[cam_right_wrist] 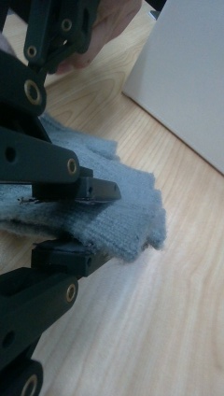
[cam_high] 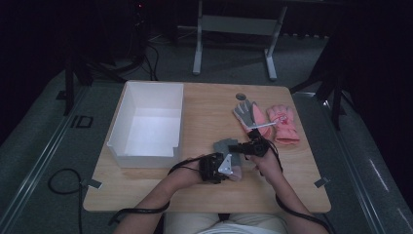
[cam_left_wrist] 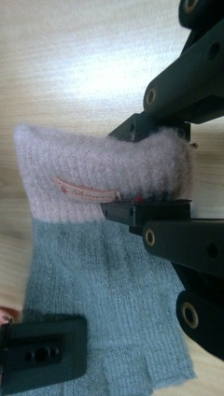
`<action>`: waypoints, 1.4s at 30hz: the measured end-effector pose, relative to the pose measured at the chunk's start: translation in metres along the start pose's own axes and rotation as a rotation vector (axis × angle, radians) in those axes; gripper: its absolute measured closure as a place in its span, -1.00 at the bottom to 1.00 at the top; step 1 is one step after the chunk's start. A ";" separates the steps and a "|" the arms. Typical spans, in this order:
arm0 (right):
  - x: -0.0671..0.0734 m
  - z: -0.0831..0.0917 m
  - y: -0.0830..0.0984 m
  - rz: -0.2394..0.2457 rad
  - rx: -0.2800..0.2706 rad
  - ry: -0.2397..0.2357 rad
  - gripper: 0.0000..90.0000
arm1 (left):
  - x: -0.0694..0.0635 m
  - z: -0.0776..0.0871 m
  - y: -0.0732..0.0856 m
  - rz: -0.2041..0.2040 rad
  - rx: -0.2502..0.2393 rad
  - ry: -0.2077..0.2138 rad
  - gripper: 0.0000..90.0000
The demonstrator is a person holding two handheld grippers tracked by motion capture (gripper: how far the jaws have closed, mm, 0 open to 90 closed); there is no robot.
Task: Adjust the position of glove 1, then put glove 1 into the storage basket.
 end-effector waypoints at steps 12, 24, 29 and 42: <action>0.014 0.030 -0.039 0.045 -0.087 -0.001 0.63 | 0.018 0.058 -0.023 -0.019 -0.011 -0.033 0.53; 0.035 0.034 -0.076 0.106 -0.117 -0.007 0.63 | 0.032 0.096 -0.022 -0.034 0.019 -0.032 0.53; 0.042 0.032 -0.085 0.119 -0.115 -0.015 0.63 | 0.035 0.105 -0.019 -0.031 0.025 -0.037 0.53; 0.072 0.020 -0.140 0.172 -0.145 -0.049 0.63 | 0.062 0.161 -0.004 -0.042 0.075 -0.113 0.53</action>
Point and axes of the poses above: each handheld gripper's, and its own axes: z roughly backward along the jaws, y roughly out of its underside, x roughly to its left, the point moved 10 cm from there along -z, roughly forward along the jaws, and after that the axes turned 11 degrees about z, right-handed, at the moved point
